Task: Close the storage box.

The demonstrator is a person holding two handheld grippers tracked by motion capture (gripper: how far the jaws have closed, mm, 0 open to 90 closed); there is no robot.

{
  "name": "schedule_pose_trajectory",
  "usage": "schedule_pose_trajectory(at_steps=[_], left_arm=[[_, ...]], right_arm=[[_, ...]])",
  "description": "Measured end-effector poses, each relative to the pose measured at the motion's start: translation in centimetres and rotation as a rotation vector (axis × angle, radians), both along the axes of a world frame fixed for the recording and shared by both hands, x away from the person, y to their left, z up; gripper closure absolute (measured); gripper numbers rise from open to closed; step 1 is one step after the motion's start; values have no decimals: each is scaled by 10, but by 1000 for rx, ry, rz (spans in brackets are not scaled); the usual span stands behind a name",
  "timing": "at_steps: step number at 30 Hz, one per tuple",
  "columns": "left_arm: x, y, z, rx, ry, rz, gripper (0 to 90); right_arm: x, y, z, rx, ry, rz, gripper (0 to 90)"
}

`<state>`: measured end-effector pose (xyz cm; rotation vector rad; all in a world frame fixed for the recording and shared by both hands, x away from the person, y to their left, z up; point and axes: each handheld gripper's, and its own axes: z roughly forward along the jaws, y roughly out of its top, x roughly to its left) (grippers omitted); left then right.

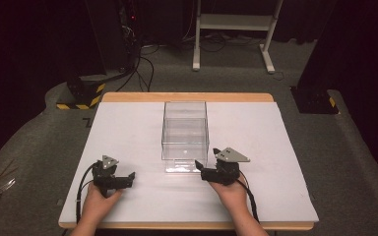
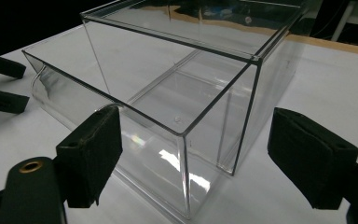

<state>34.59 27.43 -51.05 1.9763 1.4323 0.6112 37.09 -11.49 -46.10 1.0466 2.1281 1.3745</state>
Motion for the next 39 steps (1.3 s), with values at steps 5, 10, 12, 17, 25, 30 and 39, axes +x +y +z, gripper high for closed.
schedule_pose_trajectory(at_steps=[5,10,12,17,25,30,39], left_arm=[[0,0,0,0,0,0,13],[0,0,0,0,0,0,13],[0,0,0,0,-1,0,13],[0,0,0,0,0,0,13],[0,0,0,-1,2,0,13],[0,0,0,0,2,0,13],[0,0,0,0,2,-1,13]], right_arm=[[7,2,0,2,-3,-14,180],[12,2,-1,7,0,-26,180],[14,3,-1,8,0,-29,180],[19,4,-1,7,-4,-42,181],[30,6,-2,6,0,-66,182],[35,7,-2,8,-1,-70,181],[43,8,-2,8,3,-87,182]])
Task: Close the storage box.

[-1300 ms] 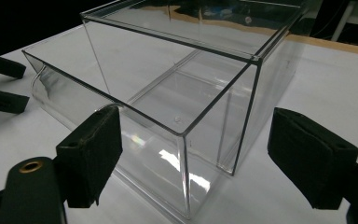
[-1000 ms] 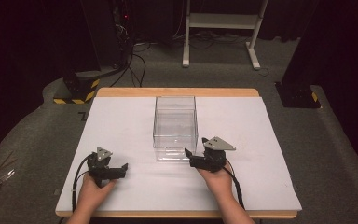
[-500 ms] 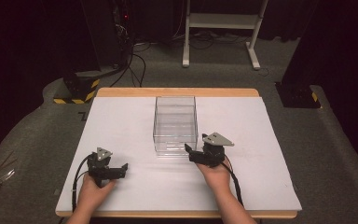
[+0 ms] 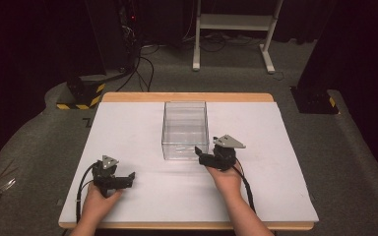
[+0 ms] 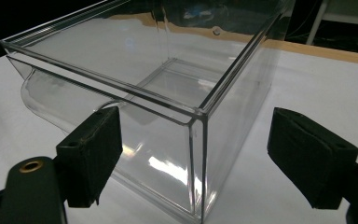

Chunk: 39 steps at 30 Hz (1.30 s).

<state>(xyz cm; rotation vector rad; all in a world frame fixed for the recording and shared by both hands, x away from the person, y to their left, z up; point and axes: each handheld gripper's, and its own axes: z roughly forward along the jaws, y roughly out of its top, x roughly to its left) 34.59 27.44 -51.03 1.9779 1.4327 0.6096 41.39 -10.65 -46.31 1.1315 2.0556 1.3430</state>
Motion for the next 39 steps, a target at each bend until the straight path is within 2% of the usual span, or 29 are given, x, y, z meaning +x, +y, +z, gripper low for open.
schedule_pose_trajectory(at_steps=[23,33,39], left_arm=[[0,0,0,2,-1,0,13],[0,0,0,2,-1,0,13],[0,0,0,-1,-3,3,13]], right_arm=[[20,5,-3,6,3,-37,186],[19,3,-3,0,8,-25,194],[7,-3,-1,7,8,-6,194]])
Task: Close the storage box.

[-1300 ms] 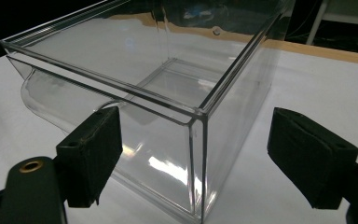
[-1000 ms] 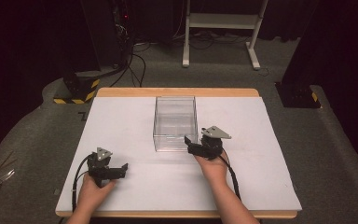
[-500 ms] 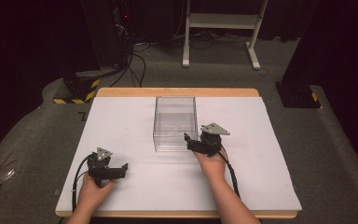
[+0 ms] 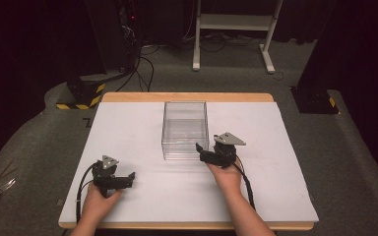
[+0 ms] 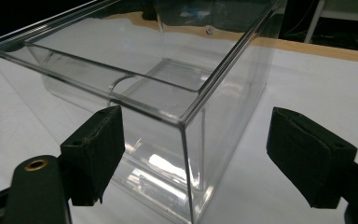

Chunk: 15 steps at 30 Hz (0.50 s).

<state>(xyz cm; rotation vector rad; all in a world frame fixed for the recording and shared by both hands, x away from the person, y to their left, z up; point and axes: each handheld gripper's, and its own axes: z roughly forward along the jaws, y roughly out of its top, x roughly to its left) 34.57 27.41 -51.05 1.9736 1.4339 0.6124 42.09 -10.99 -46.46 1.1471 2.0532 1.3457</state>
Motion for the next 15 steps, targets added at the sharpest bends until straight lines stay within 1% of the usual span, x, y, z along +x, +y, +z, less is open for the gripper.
schedule_pose_trajectory(at_steps=[7,8,10,12,14,15], left_arm=[[0,0,0,-1,-1,0,13],[0,0,0,-1,-1,0,13],[0,0,0,-1,-1,0,13],[0,0,0,0,-2,0,13],[0,0,0,-1,-2,0,13],[0,0,0,-1,-1,0,13]], right_arm=[[-21,-9,5,21,-13,30,194],[-21,-9,5,21,-13,30,194],[-27,-13,7,24,-17,35,194],[-35,-20,7,20,-18,37,195],[-38,-23,7,17,-18,36,195],[-42,-30,6,19,-17,29,195]])
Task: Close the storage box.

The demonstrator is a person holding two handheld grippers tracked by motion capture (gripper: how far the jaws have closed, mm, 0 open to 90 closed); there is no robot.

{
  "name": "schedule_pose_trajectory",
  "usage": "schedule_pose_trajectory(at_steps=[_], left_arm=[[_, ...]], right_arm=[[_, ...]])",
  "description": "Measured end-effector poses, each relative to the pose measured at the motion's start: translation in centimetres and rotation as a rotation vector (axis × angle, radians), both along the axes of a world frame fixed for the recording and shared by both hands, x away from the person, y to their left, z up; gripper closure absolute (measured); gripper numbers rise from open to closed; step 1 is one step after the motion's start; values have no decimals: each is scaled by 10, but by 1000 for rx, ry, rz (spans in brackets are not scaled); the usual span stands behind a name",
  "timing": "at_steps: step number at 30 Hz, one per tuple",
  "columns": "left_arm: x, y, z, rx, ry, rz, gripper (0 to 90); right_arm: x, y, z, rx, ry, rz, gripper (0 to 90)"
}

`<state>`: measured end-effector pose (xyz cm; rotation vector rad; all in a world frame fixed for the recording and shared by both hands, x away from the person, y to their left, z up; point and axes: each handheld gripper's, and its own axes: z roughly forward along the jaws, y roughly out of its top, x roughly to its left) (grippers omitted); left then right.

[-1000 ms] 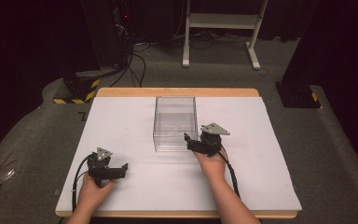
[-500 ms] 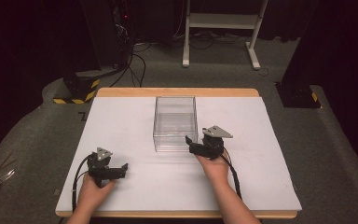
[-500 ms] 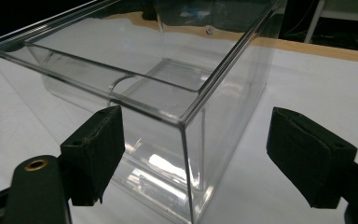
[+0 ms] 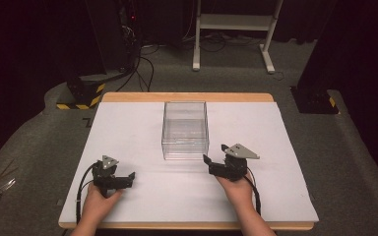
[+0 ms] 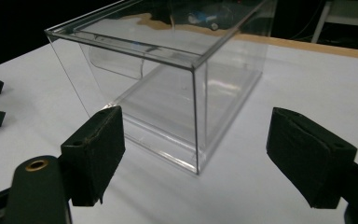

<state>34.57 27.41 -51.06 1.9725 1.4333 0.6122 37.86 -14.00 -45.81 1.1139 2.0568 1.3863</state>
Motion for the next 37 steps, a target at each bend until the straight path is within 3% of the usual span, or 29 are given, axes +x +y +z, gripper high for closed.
schedule_pose_trajectory(at_steps=[5,9,14,18,24,25,37], left_arm=[[0,0,0,0,-1,1,13],[0,0,0,2,-2,0,13],[0,0,0,3,-3,0,14],[0,0,0,2,-2,0,13],[0,0,0,2,-2,0,13],[0,0,0,2,-2,0,14],[0,0,0,-4,2,-1,13]], right_arm=[[-6,-16,-4,-8,12,-24,195],[-10,-40,-14,-29,50,-58,195],[-12,-73,-31,-117,134,-137,180],[-15,-87,-38,-187,164,-172,179],[-11,-86,-45,-249,237,-146,209],[-11,-83,-45,-280,233,-152,206],[-12,-82,-46,-284,220,-156,208]])
